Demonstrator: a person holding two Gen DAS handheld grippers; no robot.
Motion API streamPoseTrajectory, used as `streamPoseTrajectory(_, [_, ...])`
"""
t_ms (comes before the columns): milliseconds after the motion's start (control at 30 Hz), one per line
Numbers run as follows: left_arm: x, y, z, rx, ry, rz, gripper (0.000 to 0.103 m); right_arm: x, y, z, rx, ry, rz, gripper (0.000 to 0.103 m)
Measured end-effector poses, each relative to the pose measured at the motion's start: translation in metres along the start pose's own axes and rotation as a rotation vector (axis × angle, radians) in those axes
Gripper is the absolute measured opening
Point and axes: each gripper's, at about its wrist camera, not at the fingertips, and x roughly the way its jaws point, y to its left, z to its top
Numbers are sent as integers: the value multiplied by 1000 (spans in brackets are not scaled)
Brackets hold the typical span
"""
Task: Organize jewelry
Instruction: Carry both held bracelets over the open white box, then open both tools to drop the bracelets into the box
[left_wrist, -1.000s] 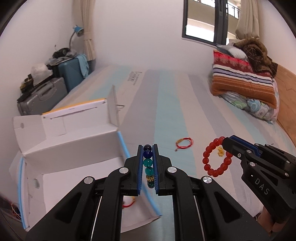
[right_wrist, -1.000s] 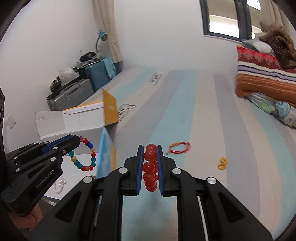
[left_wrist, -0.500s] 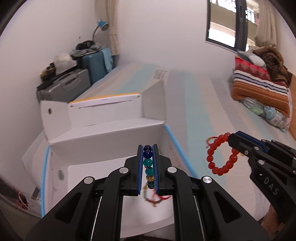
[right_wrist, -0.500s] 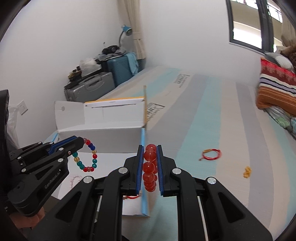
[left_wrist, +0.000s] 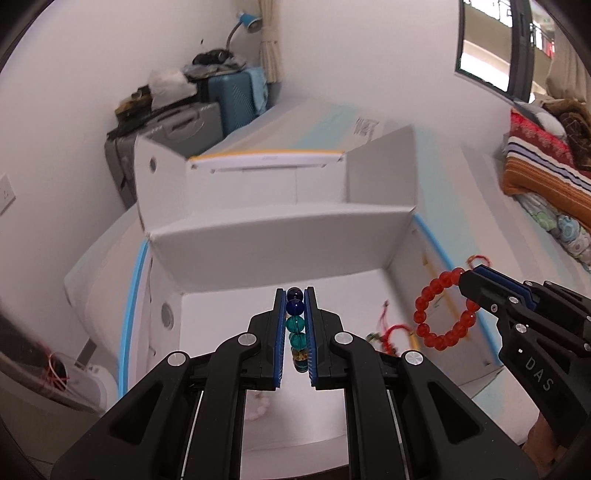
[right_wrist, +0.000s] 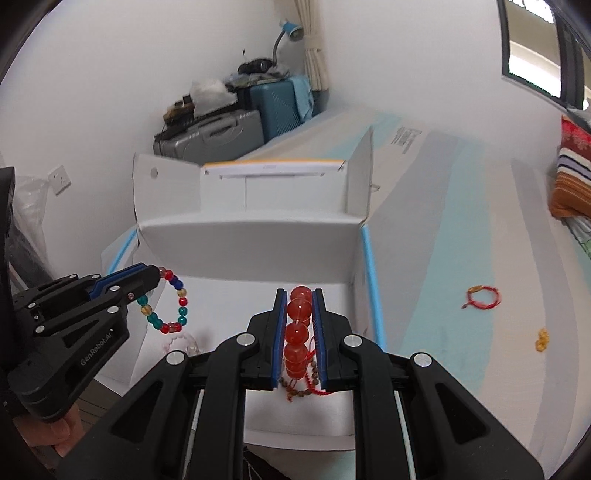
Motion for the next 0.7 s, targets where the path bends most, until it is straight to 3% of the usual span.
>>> streamPoseTrajectory(333, [39, 23, -26, -11, 92, 12, 9, 45, 2, -22, 8, 97, -11, 13])
streamPoseTrajectory(700, [55, 27, -37, -6, 144, 30, 9, 68, 1, -32, 14, 158, -20, 13])
